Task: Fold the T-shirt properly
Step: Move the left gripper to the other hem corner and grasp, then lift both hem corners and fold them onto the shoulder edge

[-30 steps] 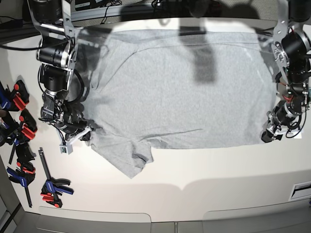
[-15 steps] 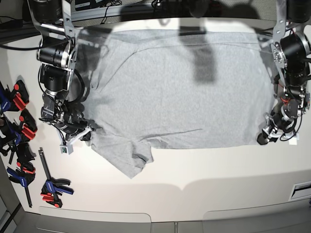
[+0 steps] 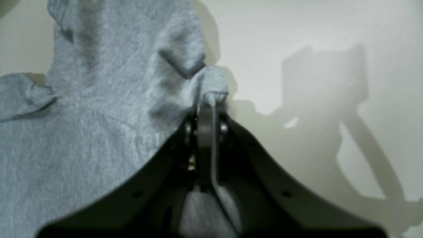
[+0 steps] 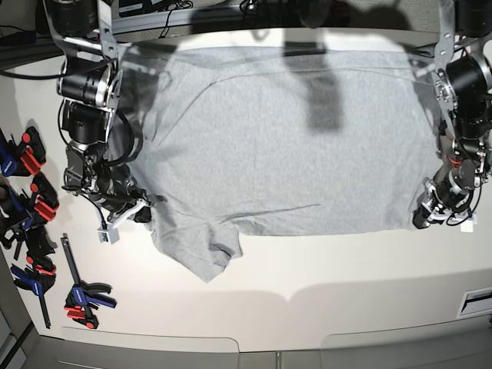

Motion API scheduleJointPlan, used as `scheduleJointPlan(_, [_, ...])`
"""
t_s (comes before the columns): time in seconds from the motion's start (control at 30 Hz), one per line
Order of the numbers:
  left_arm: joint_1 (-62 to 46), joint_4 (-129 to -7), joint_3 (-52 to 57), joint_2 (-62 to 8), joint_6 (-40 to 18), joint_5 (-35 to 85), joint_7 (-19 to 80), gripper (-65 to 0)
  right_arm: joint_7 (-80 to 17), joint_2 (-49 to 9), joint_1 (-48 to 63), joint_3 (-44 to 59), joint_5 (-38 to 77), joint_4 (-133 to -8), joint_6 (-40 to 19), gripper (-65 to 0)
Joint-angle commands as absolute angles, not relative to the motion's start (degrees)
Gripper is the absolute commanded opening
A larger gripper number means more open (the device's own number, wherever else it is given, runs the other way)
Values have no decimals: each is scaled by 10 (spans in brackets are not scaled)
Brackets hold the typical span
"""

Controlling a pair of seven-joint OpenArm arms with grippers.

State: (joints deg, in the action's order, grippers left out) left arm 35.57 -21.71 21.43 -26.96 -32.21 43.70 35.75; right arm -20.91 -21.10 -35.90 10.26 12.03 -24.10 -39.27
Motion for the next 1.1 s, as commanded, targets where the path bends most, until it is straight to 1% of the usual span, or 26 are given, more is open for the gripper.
scheduleJointPlan(0.0, [373,-225,215,-280,-338,444,347,-488,-197,-219,-379,105,129,-251,-400,-650])
scheduleJointPlan(0.03, [373,-225,215,-279,-347,441,346,-458,-197,-219,-379,105,129,-251,-400,-650])
scheduleJointPlan(0.07, [372,-225,215,-279,-353,437,347,-445,-197,-219,-379,105,129,-251,-400,-650])
scheduleJointPlan(0.23, [369,-225,215,-275,-353,404,332,-444,-192,-219,-379,105,129,-251,-400,-650])
scheduleJointPlan(0.37, [368,-225,199,-275,-352,403,324,-447,-189,-218,-379,105,129,-251,-400,-650])
scheduleJointPlan(0.4, [368,-225,192,-275,-352,403,319,-457,-189,-218,-379,105,129,-251,-400,-650])
scheduleJointPlan(0.43, [368,-225,185,-275,-352,403,314,-482,-189,-219,-379,105,129,-251,-400,-650])
scheduleJointPlan(0.47, [368,-225,178,-275,-352,403,310,-522,-189,-218,-379,105,129,-251,-400,-650])
scheduleJointPlan(0.53, [368,-225,167,-275,-352,403,301,-632,-189,-219,-379,105,129,-251,-400,-650])
scheduleJointPlan(0.57, [368,-225,163,-275,-352,403,299,-650,-189,-219,-379,105,130,-251,-400,-650])
scheduleJointPlan(0.67, [368,-225,160,-276,-352,403,299,-650,-199,-222,-379,105,178,-252,-400,-650])
scheduleJointPlan(0.77, [368,-225,160,-284,-353,406,301,-650,-255,-226,-379,105,259,-268,-400,-650])
scheduleJointPlan(0.87, [358,-225,160,-301,-398,421,316,-650,-333,-234,-377,105,316,-301,-400,-650])
scheduleJointPlan(1.07, [332,-226,161,-330,-400,523,377,-650,-433,-262,-325,109,443,-418,-400,-650])
